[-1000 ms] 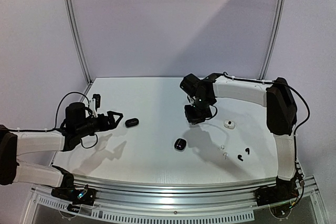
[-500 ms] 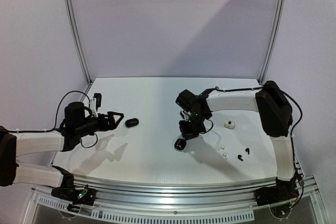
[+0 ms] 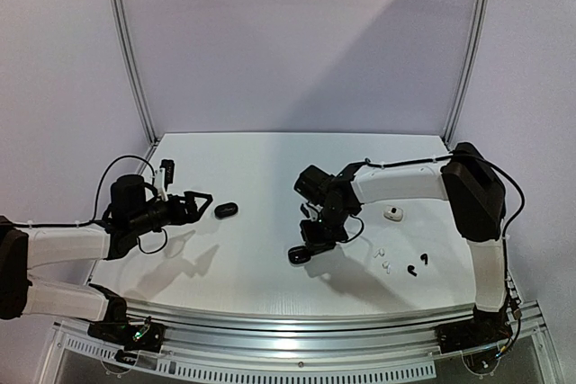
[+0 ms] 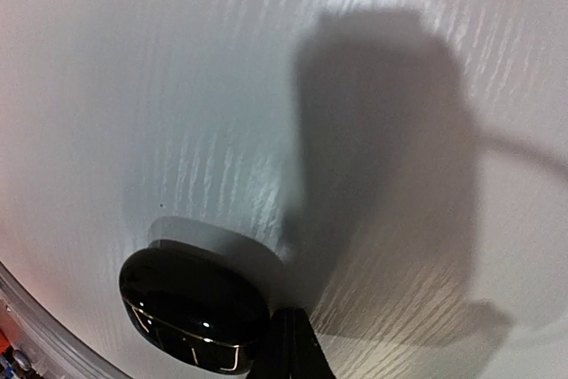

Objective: Insert the wireless bluetooth earbuds into the charging case

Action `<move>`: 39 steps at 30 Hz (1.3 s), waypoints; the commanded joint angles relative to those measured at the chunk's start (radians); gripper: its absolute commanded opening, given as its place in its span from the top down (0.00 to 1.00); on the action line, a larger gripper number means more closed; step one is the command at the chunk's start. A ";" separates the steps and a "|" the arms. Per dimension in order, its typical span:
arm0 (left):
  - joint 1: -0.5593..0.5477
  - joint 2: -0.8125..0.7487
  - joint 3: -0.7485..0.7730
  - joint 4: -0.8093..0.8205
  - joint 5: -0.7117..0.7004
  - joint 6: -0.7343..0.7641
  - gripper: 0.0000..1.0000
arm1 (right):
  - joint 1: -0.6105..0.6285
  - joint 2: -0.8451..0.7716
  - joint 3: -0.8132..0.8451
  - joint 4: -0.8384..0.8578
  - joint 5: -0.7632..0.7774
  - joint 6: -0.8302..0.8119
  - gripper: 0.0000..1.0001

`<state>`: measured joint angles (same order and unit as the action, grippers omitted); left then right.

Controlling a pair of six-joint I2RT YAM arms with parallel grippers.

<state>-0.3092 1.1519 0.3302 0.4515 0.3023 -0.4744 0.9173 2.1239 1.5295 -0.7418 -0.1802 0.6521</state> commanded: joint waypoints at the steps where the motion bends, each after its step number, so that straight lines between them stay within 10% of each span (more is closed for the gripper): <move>1: 0.006 -0.001 -0.003 0.015 0.001 0.015 0.03 | 0.035 -0.040 -0.014 -0.026 -0.037 0.019 1.00; 8: 0.006 -0.008 -0.005 0.013 0.004 0.018 0.03 | 0.036 -0.116 -0.030 -0.133 0.083 -0.090 0.89; 18: 0.006 -0.015 0.009 0.039 0.093 0.051 0.03 | 0.038 -0.393 -0.340 0.437 -0.062 -0.867 0.18; 25: 0.005 -0.029 0.018 -0.004 0.092 0.065 0.03 | 0.010 -0.226 -0.203 0.283 -0.127 -1.268 0.14; 39: 0.007 -0.005 0.037 -0.011 0.091 0.079 0.04 | -0.001 -0.009 -0.083 0.164 -0.212 -1.403 0.15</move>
<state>-0.3092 1.1389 0.3450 0.4435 0.3889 -0.4141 0.9195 2.0712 1.4269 -0.5144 -0.3508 -0.7033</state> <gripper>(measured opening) 0.964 0.864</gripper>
